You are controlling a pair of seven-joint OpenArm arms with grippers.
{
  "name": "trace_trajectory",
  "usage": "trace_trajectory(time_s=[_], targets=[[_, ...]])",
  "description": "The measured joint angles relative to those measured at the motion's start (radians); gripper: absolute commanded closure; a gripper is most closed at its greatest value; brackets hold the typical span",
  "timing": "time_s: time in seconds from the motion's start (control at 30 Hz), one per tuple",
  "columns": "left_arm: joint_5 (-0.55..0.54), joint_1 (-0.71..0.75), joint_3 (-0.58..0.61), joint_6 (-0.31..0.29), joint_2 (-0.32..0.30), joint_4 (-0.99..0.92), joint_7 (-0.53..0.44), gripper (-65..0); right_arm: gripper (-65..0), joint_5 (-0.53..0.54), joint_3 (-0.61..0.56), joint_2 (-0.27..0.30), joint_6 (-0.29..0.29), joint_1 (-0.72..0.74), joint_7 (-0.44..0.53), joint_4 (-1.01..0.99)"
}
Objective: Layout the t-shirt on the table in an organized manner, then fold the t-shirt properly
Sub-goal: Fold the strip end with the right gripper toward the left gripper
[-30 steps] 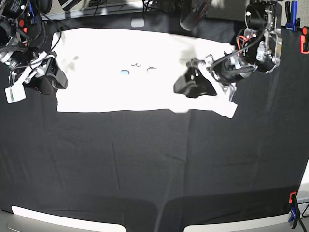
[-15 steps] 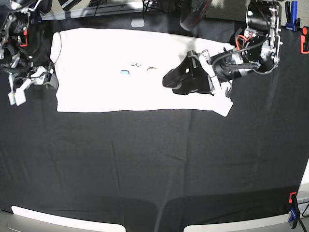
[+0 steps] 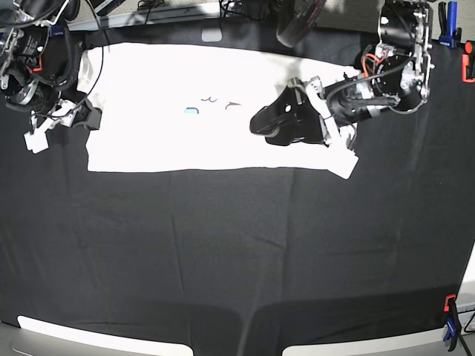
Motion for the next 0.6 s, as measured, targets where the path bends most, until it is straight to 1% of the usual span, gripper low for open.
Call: trace_trajectory(time_s=[0.07, 0.13, 0.2, 0.3, 0.4, 0.43, 0.47, 0.5, 0.53, 0.57, 0.6], targets=[[0.000, 0.000, 0.000, 0.000, 0.000, 0.000, 0.000, -26.2, -34.2, 0.052, -0.010, 0.000, 0.000, 0.000, -0.051, 0.000], [0.000, 0.000, 0.000, 0.000, 0.000, 0.000, 0.000, -26.2, -34.1, 0.079, -0.032, -0.003, 0.000, 0.000, -0.074, 0.000], [0.000, 0.000, 0.000, 0.000, 0.000, 0.000, 0.000, -26.2, -32.3, 0.084, -0.060, -0.002, 0.000, 0.000, -0.073, 0.000], [0.000, 0.000, 0.000, 0.000, 0.000, 0.000, 0.000, -26.2, -27.2, 0.084, -0.107, -0.002, 0.001, 0.000, -0.069, 0.000], [0.000, 0.000, 0.000, 0.000, 0.000, 0.000, 0.000, -26.2, -25.1, 0.083, -0.142, 0.000, 0.002, 0.002, -0.060, 0.000], [0.000, 0.000, 0.000, 0.000, 0.000, 0.000, 0.001, -26.2, -22.7, 0.082, -0.148, 0.000, 0.003, 0.003, -0.057, 0.000], [0.000, 0.000, 0.000, 0.000, 0.000, 0.000, 0.008, -26.2, -17.5, 0.078, -0.153, 0.000, 0.003, 0.002, -0.047, 0.000], [0.000, 0.000, 0.000, 0.000, 0.000, 0.000, 0.017, -26.2, -10.3, 0.073, -0.154, 0.000, 0.003, 0.000, -0.040, 0.000], [0.000, 0.000, 0.000, 0.000, 0.000, 0.000, 0.019, -26.2, -1.4, 0.065, -0.157, -0.001, 0.002, 0.000, -0.032, -0.001], [0.000, 0.000, 0.000, 0.000, 0.000, 0.000, 0.019, -26.2, 0.0, 0.046, -0.158, -0.003, 0.002, 0.000, -0.024, -0.002], [0.000, 0.000, 0.000, 0.000, 0.000, 0.000, 0.019, -26.2, 0.0, 0.023, -0.158, -0.003, 0.004, 0.000, -0.013, -0.001]])
